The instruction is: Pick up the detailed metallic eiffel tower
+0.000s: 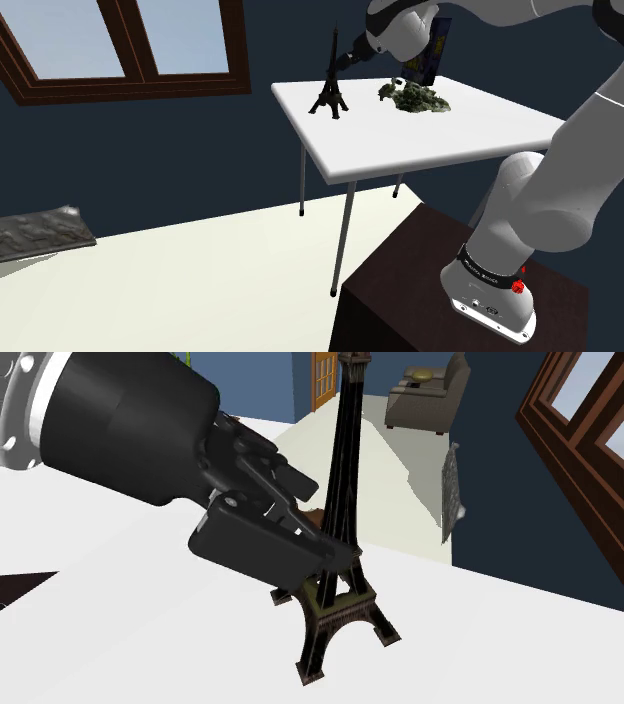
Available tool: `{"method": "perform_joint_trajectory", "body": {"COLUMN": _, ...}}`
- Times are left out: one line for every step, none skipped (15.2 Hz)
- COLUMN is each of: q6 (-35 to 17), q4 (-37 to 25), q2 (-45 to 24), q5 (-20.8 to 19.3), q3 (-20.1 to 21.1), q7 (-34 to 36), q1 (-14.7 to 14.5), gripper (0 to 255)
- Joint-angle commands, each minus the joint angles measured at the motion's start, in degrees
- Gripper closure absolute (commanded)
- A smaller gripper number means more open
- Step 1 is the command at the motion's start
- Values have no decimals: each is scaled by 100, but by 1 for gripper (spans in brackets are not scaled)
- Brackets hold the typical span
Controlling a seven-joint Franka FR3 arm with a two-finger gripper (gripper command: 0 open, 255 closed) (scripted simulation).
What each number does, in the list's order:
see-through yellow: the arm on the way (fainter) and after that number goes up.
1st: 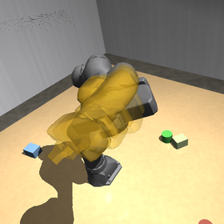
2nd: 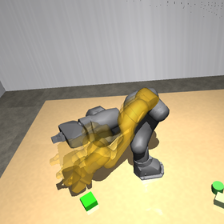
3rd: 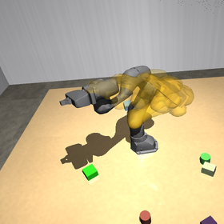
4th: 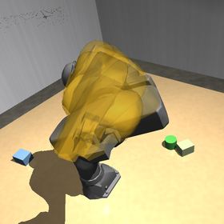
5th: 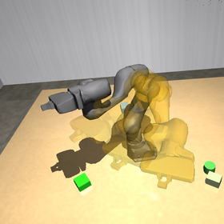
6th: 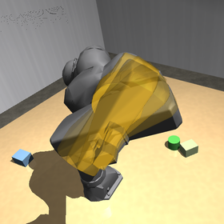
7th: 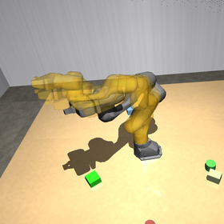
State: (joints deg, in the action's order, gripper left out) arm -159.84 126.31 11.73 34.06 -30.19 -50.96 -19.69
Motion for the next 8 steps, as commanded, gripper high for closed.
{"method": "perform_joint_trajectory", "body": {"q6": -111, "q4": 6, "q2": -72, "q5": 330, "q3": -132, "q7": -328, "q1": -142, "gripper": 0}}
{"method": "perform_joint_trajectory", "body": {"q6": -163, "q4": 41, "q2": -100, "q5": 448, "q3": -171, "q7": -441, "q1": -190, "gripper": 0}}
{"method": "perform_joint_trajectory", "body": {"q6": -212, "q4": 73, "q2": -129, "q5": 571, "q3": -212, "q7": -559, "q1": -241, "gripper": 0}}
{"method": "perform_joint_trajectory", "body": {"q6": -260, "q4": 103, "q2": -160, "q5": 701, "q3": -255, "q7": -682, "q1": -294, "gripper": 0}}
{"method": "perform_joint_trajectory", "body": {"q6": -305, "q4": 130, "q2": -192, "q5": 838, "q3": -299, "q7": -811, "q1": -348, "gripper": 0}}
{"method": "perform_joint_trajectory", "body": {"q6": -372, "q4": 167, "q2": -247, "q5": 1067, "q3": -371, "q7": -1026, "q1": -437, "gripper": 0}}
{"method": "perform_joint_trajectory", "body": {"q6": -372, "q4": 167, "q2": -247, "q5": 1067, "q3": -371, "q7": -1026, "q1": -437, "gripper": 0}}
{"method": "perform_joint_trajectory", "body": {"q6": -372, "q4": 167, "q2": -247, "q5": 1067, "q3": -371, "q7": -1026, "q1": -437, "gripper": 0}}
